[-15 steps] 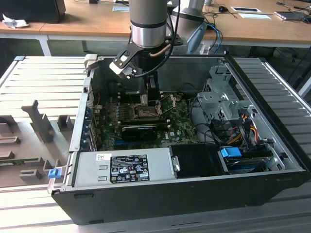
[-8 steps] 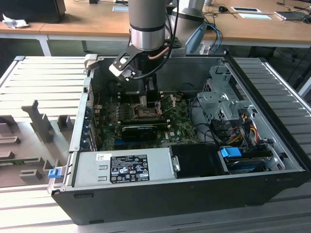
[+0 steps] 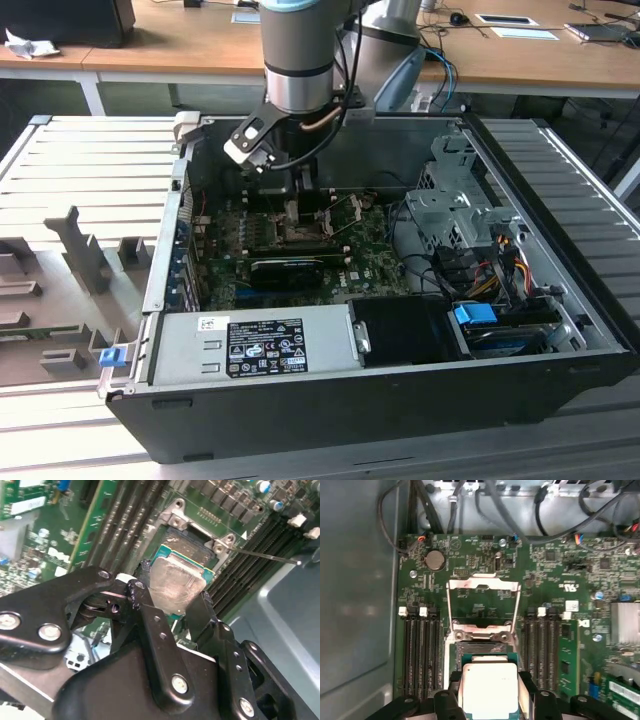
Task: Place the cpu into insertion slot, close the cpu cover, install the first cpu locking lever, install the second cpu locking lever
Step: 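Place the cpu into insertion slot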
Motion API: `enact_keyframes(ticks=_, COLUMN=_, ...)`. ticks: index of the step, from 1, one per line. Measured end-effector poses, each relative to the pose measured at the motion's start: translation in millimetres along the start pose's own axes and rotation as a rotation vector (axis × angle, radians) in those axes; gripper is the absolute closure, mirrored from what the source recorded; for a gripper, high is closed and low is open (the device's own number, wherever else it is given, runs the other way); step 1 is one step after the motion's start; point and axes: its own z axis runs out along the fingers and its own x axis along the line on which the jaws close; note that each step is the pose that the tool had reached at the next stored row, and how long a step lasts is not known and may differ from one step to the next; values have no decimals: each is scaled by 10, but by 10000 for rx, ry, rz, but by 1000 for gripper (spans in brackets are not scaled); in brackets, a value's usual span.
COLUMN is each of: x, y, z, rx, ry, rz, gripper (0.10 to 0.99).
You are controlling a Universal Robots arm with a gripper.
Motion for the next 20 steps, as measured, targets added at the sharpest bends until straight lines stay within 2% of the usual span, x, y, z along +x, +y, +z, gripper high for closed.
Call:
enact_keyframes(ticks=3, x=14, y=-45, z=89, rx=0, ry=0, rz=0, gripper=557)
enact_keyframes(ticks=12, x=11, y=-32, z=280, rx=-3, ry=-10, rz=148, gripper=557)
enact_keyframes(ticks=20, x=16, y=-36, z=351, rx=-4, ry=-23, rz=301, gripper=557)
